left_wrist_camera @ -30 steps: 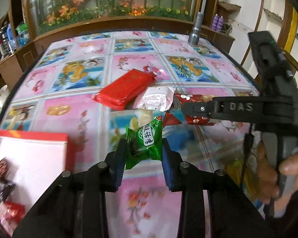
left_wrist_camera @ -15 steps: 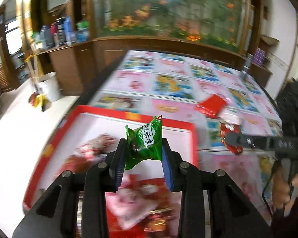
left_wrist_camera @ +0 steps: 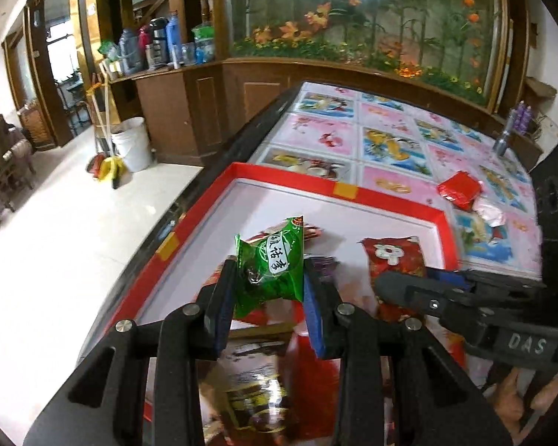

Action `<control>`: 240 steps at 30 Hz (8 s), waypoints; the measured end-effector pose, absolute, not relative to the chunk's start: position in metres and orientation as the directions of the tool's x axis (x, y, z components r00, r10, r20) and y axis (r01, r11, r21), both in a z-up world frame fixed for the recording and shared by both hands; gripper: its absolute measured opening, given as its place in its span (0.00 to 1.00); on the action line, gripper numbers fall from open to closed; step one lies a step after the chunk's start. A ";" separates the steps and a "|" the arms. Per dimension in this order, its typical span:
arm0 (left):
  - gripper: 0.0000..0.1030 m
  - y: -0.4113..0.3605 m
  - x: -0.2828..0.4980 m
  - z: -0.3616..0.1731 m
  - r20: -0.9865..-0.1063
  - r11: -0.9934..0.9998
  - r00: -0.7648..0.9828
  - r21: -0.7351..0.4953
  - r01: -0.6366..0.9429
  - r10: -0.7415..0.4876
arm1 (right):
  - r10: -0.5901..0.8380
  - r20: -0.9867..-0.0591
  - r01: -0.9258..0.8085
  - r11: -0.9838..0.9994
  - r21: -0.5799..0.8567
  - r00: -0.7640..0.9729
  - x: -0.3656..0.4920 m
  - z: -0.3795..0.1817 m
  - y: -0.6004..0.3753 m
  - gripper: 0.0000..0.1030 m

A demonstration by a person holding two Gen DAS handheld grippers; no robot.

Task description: Organize snacks

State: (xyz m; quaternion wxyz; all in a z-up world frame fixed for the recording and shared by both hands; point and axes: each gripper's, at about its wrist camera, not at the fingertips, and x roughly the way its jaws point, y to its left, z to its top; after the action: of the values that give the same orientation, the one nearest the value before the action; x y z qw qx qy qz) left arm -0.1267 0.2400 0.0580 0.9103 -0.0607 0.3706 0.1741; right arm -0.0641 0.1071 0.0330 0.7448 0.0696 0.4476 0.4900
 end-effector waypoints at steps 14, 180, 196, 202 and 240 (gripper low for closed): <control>0.38 0.243 -0.130 0.054 -0.686 0.902 0.631 0.088 -0.422 0.362 | 0.784 -0.556 -0.613 0.589 0.526 0.277 -0.044 0.043 0.070 0.42; 0.36 0.241 -0.155 0.058 -0.688 0.910 0.644 0.057 -0.411 0.334 | 0.825 -0.558 -0.605 0.491 0.626 0.092 -0.052 0.027 0.083 0.37; 0.79 0.243 -0.178 0.068 -0.624 0.851 0.631 0.110 -0.514 0.461 | 0.757 -0.567 -0.633 0.620 0.463 0.326 -0.053 0.044 0.064 0.56; 0.82 0.247 -0.185 0.073 -0.605 0.825 0.616 0.128 -0.551 0.505 | 0.744 -0.540 -0.676 0.632 0.379 0.393 -0.072 0.053 0.063 0.60; 0.88 0.224 -0.247 0.104 -0.490 0.813 0.676 0.132 -0.567 0.551 | 0.781 -0.445 -0.800 0.565 0.203 0.439 -0.207 0.082 0.053 0.71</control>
State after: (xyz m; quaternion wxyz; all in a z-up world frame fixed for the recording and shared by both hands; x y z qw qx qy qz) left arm -0.2473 0.2239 0.1044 0.9153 -0.0153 0.2624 0.3053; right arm -0.2066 0.0530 0.0821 0.8480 -0.0189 0.2519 0.4659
